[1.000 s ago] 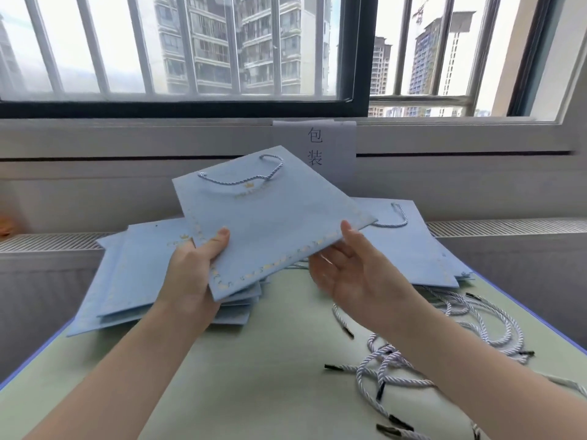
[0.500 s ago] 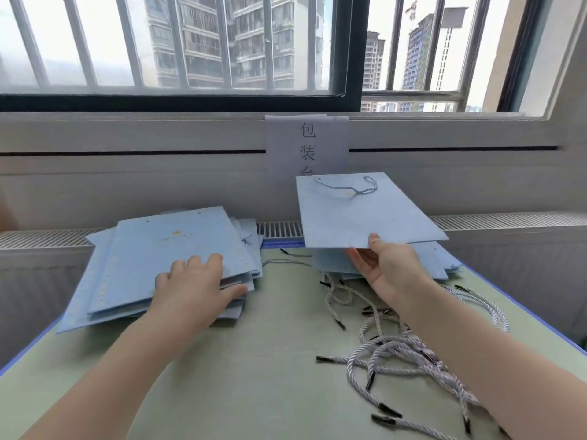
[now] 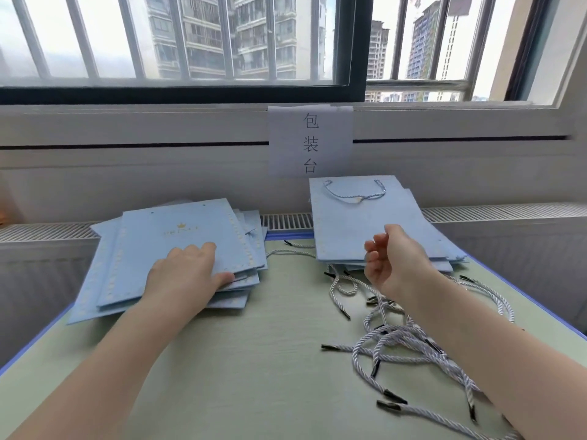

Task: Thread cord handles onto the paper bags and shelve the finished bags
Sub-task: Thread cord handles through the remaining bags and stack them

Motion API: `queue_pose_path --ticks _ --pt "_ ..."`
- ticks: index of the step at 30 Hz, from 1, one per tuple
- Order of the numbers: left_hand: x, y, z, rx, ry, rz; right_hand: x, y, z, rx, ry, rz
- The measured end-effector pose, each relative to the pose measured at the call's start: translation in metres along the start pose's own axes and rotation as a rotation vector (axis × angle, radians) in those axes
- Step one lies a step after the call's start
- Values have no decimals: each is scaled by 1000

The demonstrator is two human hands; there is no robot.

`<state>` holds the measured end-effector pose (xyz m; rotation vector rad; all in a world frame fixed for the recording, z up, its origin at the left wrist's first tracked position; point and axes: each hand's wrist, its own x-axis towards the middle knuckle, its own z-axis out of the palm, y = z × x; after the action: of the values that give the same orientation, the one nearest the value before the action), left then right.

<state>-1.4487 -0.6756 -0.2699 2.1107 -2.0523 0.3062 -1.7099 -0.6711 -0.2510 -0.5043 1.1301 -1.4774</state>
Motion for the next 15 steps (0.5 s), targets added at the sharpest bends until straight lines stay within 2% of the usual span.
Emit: queue_pose_path --ticks 2,6,8,9,11,13,15 --pt "1 0 0 39 22 17 -7 -3 7 -221 -125 -55" --pt "-1 3 0 245 235 79 -21 -12 7 -1233 -457 -309" --pt "-3 3 3 172 396 131 -31 -16 3 -1628 -699 -310" --pt "-3 3 4 73 489 140 -36 -17 2 -1743 -827 -244" --pt "-1 0 7 -76 509 114 -43 -14 3 -1877 -991 -107" --pt "1 0 11 -141 339 69 -45 -6 5 -1944 -1000 -116" --pt "1 1 12 -130 238 79 -44 2 7 -1966 -960 -200"
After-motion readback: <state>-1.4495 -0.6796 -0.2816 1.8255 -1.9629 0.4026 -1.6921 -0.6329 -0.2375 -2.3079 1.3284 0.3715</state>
